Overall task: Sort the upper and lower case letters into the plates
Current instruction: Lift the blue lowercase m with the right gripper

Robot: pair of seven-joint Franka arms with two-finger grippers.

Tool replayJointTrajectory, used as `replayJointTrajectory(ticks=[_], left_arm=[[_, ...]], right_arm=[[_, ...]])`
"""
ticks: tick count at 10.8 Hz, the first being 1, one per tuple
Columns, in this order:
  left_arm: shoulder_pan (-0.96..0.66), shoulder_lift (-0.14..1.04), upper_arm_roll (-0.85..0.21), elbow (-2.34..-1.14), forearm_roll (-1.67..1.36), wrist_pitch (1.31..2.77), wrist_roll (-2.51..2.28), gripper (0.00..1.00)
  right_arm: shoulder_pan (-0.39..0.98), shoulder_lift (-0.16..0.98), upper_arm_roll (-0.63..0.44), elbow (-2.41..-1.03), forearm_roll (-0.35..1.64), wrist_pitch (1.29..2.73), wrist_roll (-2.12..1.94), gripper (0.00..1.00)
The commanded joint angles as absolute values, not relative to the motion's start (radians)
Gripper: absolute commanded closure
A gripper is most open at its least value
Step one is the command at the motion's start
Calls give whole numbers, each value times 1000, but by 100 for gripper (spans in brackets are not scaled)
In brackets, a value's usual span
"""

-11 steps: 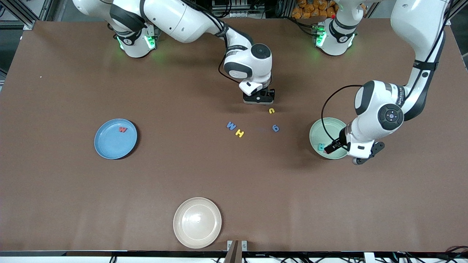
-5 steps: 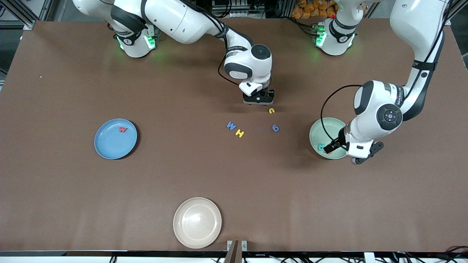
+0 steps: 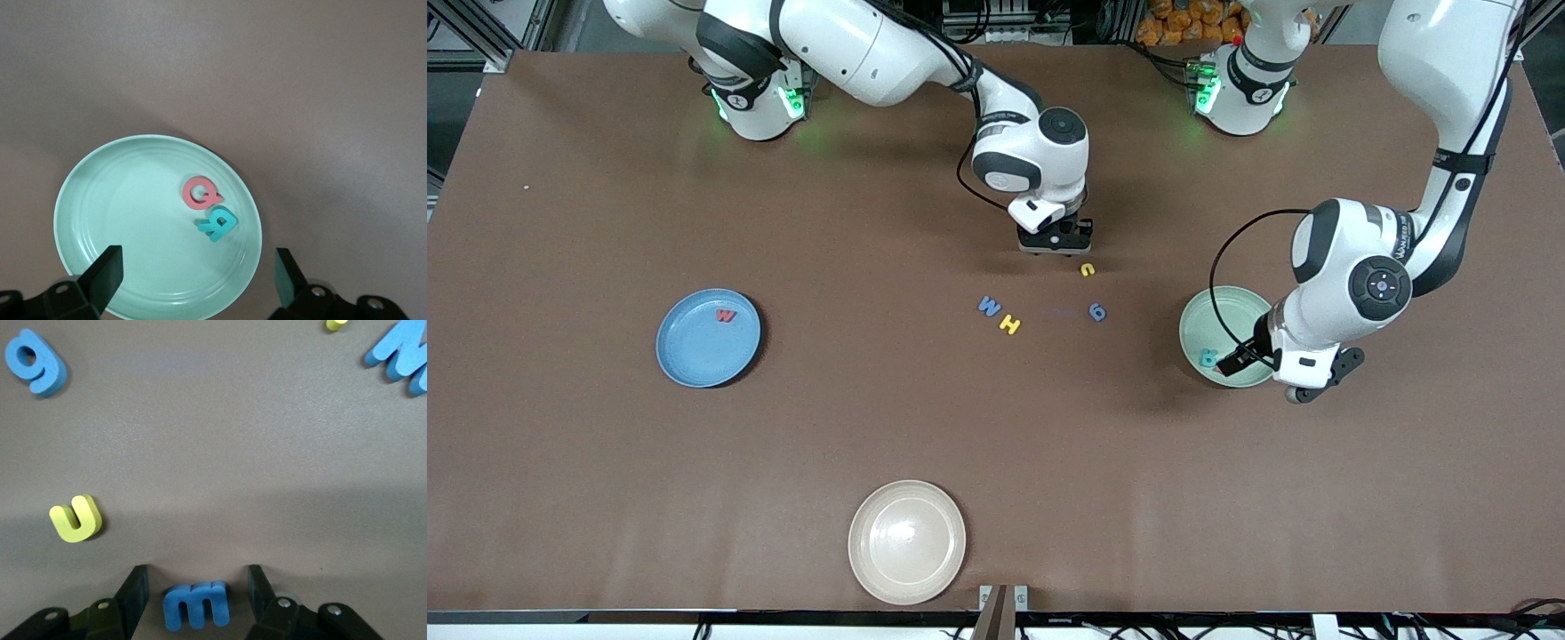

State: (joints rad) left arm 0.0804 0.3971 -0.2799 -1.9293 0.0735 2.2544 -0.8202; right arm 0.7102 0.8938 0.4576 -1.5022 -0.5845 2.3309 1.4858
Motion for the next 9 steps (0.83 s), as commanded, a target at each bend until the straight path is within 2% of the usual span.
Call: replayJointTrajectory(ticks=[1, 9], left_arm=[[83, 405, -279, -1904, 63, 2244, -802, 0], [81, 400, -278, -1875, 61, 2166, -807, 0]], right_arm=[[723, 905, 460, -1508, -603, 2336, 1511, 33], [726, 905, 472, -1514, -589, 2332, 1532, 35]])
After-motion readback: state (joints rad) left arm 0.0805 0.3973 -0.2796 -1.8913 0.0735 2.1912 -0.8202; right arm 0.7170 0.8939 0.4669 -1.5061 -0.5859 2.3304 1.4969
